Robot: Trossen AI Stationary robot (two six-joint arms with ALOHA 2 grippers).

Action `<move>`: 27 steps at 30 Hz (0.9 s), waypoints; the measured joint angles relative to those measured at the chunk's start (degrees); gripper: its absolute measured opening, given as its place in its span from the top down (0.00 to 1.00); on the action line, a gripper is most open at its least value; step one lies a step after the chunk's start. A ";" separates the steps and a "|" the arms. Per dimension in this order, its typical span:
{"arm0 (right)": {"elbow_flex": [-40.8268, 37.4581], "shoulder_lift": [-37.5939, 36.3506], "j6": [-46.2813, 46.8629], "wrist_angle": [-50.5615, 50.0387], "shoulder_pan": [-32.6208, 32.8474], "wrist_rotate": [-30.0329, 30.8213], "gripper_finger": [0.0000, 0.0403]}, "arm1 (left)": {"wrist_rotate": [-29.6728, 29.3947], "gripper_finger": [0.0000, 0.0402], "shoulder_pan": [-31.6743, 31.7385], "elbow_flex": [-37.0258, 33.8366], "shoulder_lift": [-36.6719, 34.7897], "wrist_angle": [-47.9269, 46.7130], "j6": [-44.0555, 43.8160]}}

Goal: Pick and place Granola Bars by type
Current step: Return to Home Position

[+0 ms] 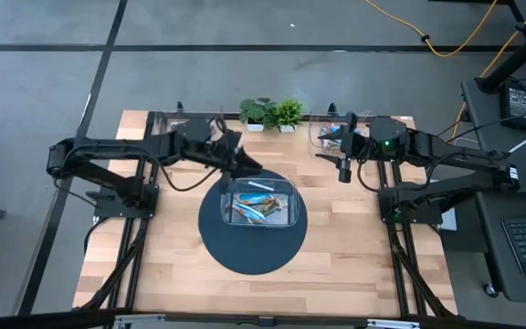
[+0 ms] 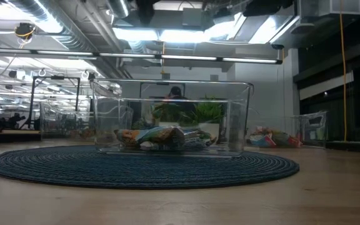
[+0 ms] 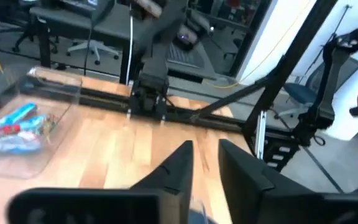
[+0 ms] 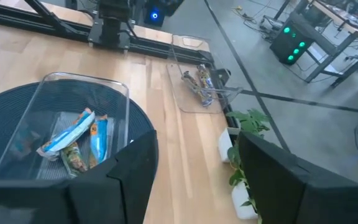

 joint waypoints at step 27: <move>0.00 1.40 0.35 1.85 -5.34 0.02 0.44 | -22.82 1.00 -13.12 -52.39 -40.63 33.83 -8.90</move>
